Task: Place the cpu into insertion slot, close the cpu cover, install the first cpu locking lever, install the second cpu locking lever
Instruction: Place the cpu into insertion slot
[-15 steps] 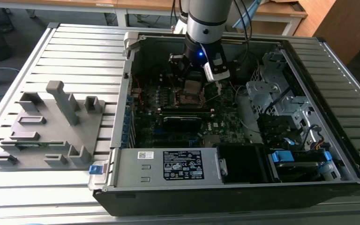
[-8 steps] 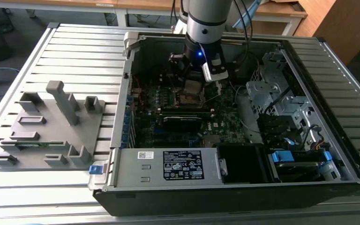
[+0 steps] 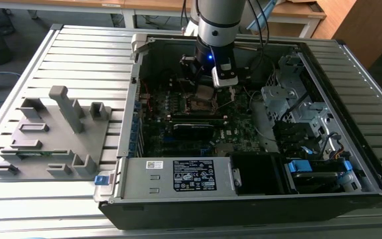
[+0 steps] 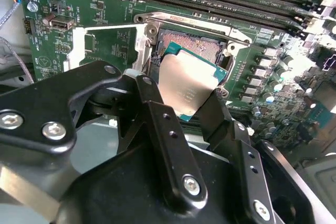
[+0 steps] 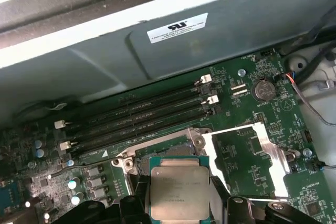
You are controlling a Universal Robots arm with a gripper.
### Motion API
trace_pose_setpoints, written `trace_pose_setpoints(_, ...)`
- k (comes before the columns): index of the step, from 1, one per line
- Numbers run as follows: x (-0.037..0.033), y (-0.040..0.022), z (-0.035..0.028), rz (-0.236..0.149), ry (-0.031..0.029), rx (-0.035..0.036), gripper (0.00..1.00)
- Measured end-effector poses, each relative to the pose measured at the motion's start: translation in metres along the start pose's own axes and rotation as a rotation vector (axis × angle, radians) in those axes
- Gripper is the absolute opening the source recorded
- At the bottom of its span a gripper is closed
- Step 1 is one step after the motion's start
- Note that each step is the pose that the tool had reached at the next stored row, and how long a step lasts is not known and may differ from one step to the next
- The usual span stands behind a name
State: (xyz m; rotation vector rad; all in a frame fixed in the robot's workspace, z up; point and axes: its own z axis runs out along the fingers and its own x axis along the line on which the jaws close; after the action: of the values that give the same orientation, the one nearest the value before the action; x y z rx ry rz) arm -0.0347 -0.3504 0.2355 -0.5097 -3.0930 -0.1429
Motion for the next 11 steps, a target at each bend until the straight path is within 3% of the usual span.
trace_pose_setpoints(5, 0.0000, 0.0000, 0.0000, 0.006, -0.0007, 0.0000, 0.54)
trace_pose_setpoints(11, 0.0000, 0.0000, 0.0004, 0.073, -0.0065, -0.0012, 0.54)
